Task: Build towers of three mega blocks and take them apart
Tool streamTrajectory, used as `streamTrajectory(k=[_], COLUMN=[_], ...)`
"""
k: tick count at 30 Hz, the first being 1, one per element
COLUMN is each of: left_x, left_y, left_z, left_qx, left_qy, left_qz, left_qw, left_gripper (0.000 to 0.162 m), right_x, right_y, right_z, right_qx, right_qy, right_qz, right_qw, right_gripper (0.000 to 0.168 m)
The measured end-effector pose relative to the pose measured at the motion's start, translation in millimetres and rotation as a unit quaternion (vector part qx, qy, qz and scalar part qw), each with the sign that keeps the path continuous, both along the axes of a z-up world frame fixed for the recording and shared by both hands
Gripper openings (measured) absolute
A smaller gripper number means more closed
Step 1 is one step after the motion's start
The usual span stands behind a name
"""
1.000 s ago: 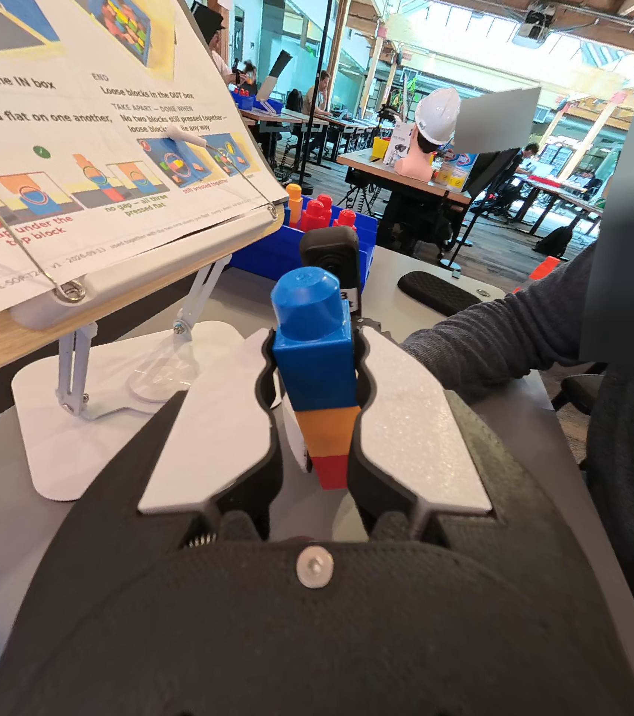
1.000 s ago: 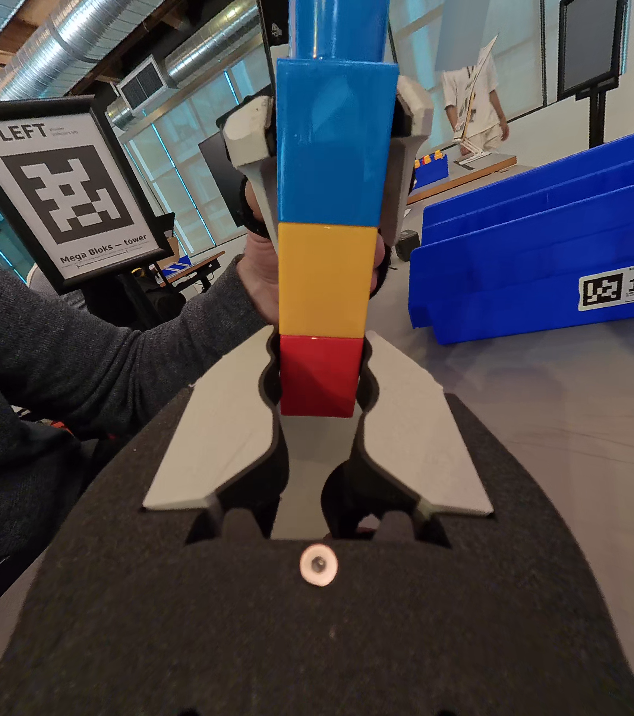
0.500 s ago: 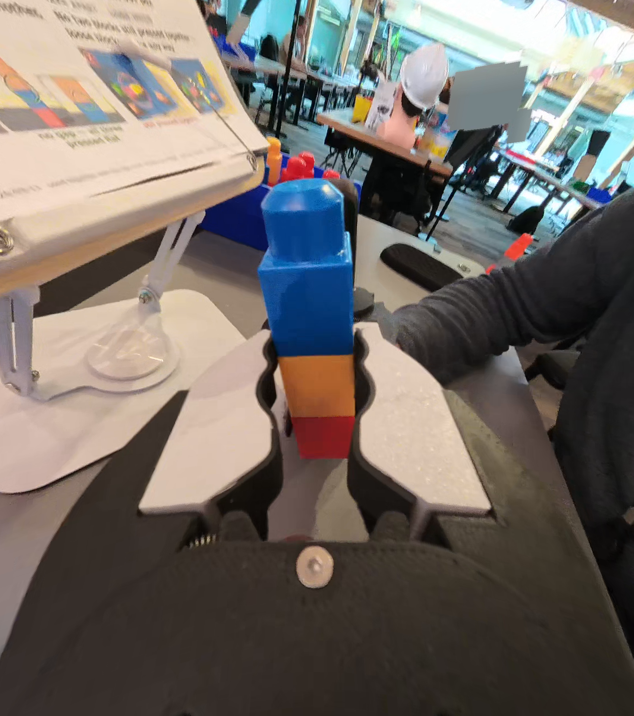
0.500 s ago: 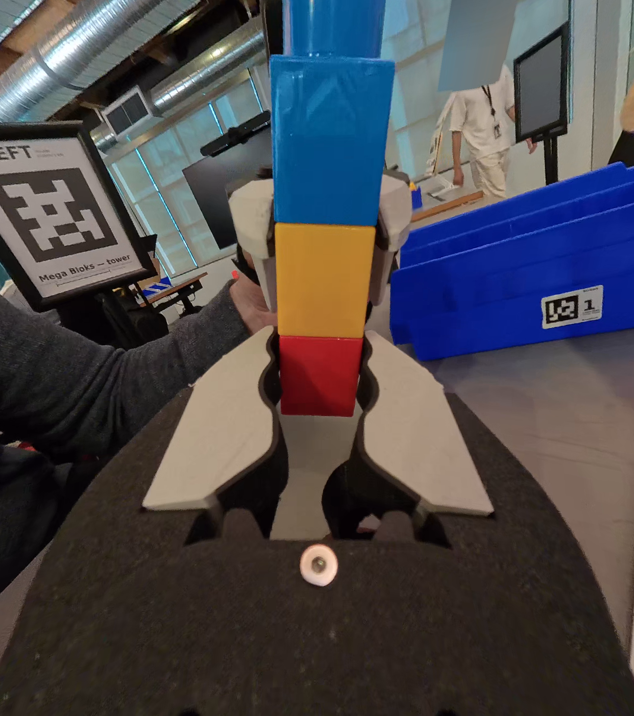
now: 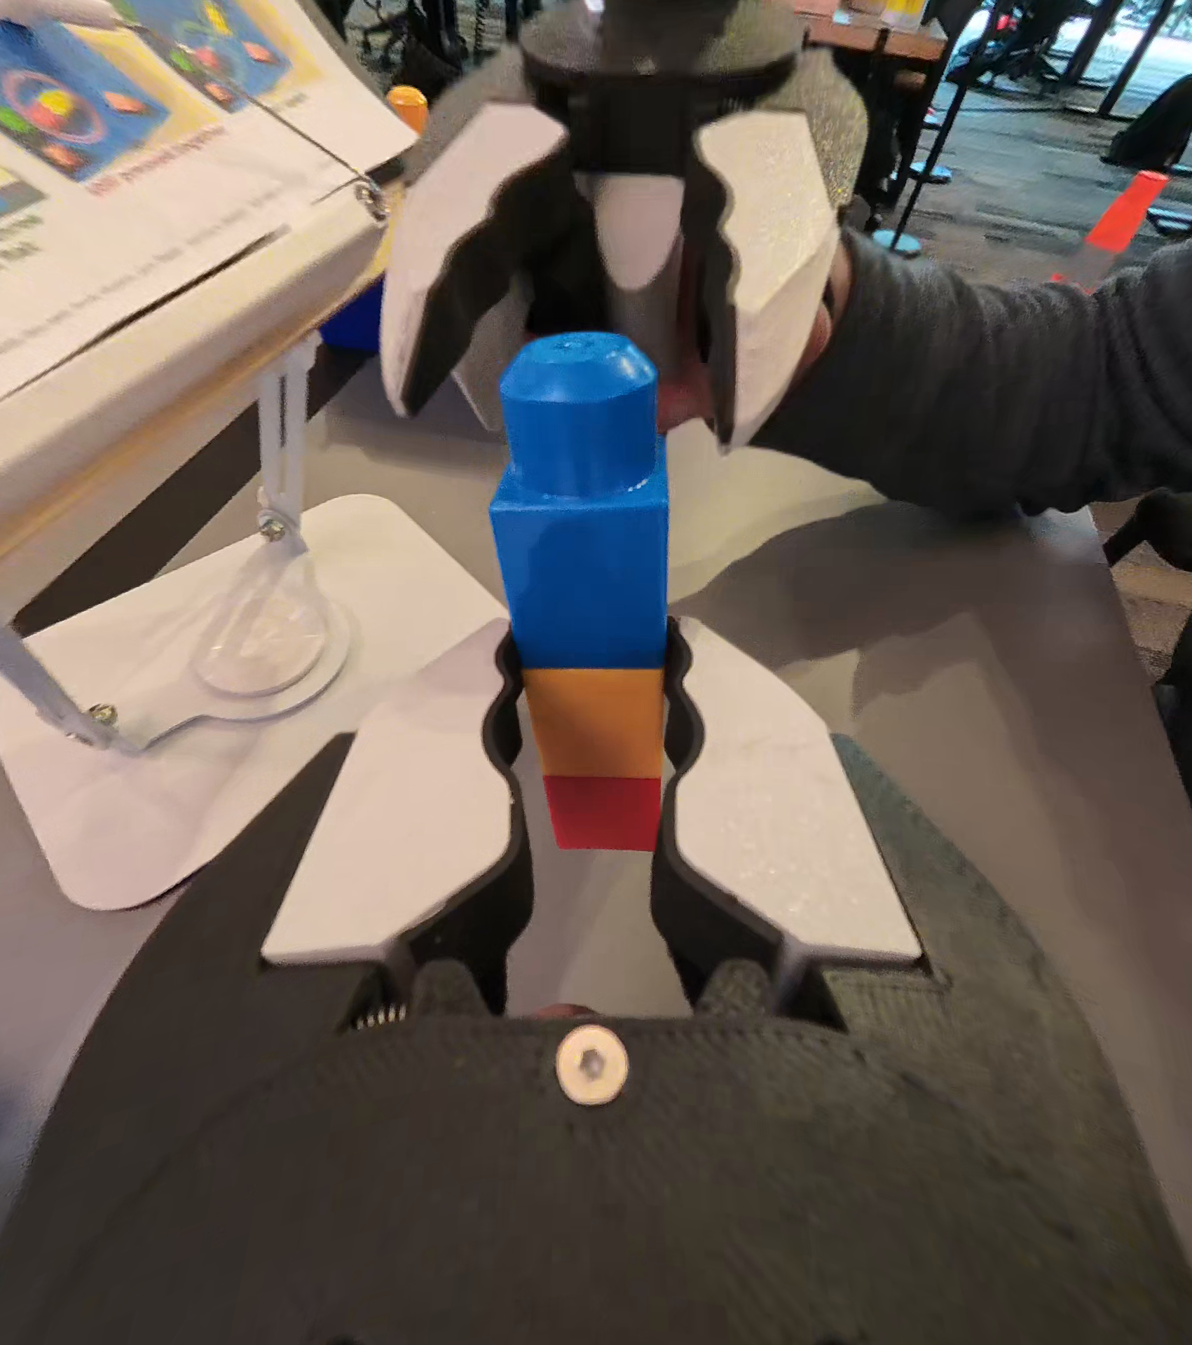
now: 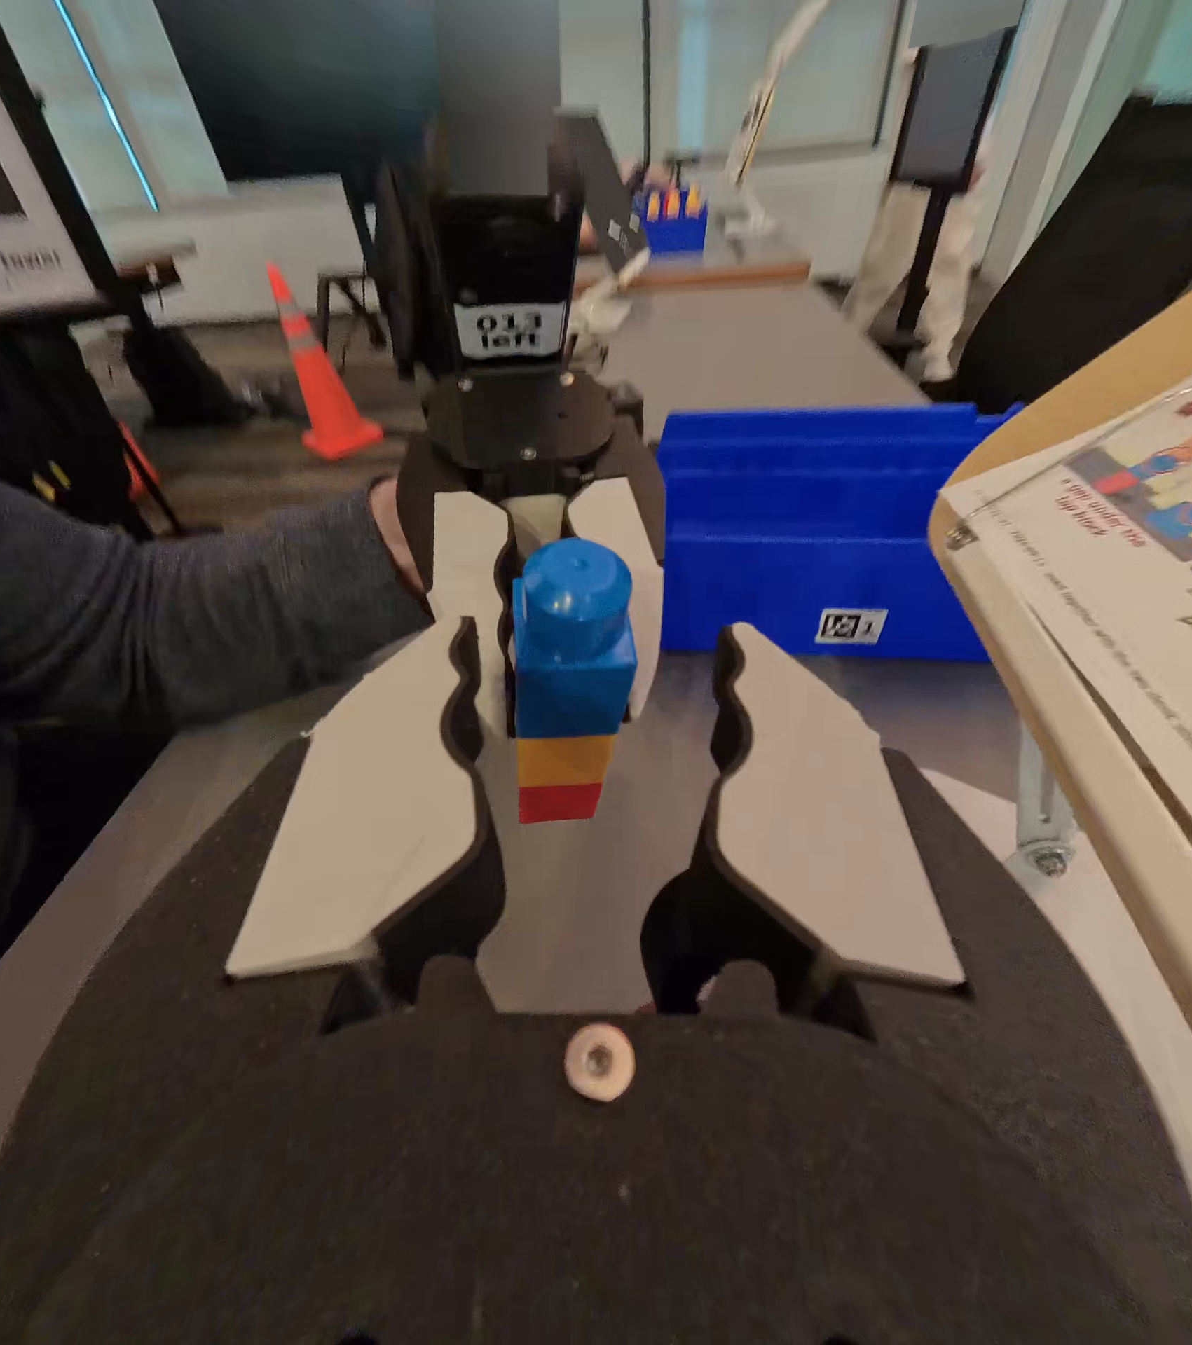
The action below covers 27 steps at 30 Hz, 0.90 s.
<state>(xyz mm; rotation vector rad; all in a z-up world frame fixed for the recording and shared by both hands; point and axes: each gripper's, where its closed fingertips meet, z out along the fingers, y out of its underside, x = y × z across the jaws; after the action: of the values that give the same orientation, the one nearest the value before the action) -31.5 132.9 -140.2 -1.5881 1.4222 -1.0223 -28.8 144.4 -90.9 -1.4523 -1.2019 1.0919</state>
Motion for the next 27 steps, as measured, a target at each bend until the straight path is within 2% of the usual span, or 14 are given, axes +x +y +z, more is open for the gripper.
streamTrajectory(k=[4, 8, 12, 15, 17, 21, 25, 27], left_x=[12.1, 21.3, 32.6, 36.8, 37.8, 41.3, 48.3, 52.1], left_y=[-6.5, -13.7, -20.8, -21.5, -19.2, -14.8, -13.1, -10.2], left_z=[-12.0, -13.9, 1.4, 11.9, 12.0, 3.3, -11.3, -19.0], left_qx=[0.015, 0.013, 0.002, -0.006, -0.010, -0.022, -0.028, -0.018], left_qy=[0.038, 0.036, -0.017, -0.059, -0.068, -0.074, -0.060, -0.051], left_qz=[-0.004, -0.019, -0.031, -0.033, -0.029, -0.025, -0.023, -0.013], left_qw=[0.999, 0.999, 0.999, 0.998, 0.997, 0.997, 0.997, 0.998], left_gripper=[0.036, 0.036, 0.037, 0.048, 0.051, 0.027, 0.013, 0.005], right_x=[-5.3, 0.3, 17.2, 43.9, 71.9, 153.4, 249.1, 294.5], right_y=[-12.0, -20.8, -26.4, -29.7, -33.1, -38.5, -46.4, -48.7], right_z=[-12.5, -14.1, 0.6, 16.8, 34.2, 69.3, 92.9, 92.1], right_qx=[-0.005, 0.000, -0.001, 0.012, 0.016, 0.037, 0.041, 0.039], right_qy=[-0.091, -0.114, -0.086, -0.078, -0.065, -0.064, -0.081, -0.101], right_qz=[0.036, 0.030, 0.004, -0.035, -0.067, -0.168, -0.292, -0.357], right_qw=[0.995, 0.993, 0.996, 0.996, 0.996, 0.983, 0.952, 0.928], right_gripper=[0.033, 0.031, 0.031, 0.031, 0.031, 0.031, 0.031, 0.031])
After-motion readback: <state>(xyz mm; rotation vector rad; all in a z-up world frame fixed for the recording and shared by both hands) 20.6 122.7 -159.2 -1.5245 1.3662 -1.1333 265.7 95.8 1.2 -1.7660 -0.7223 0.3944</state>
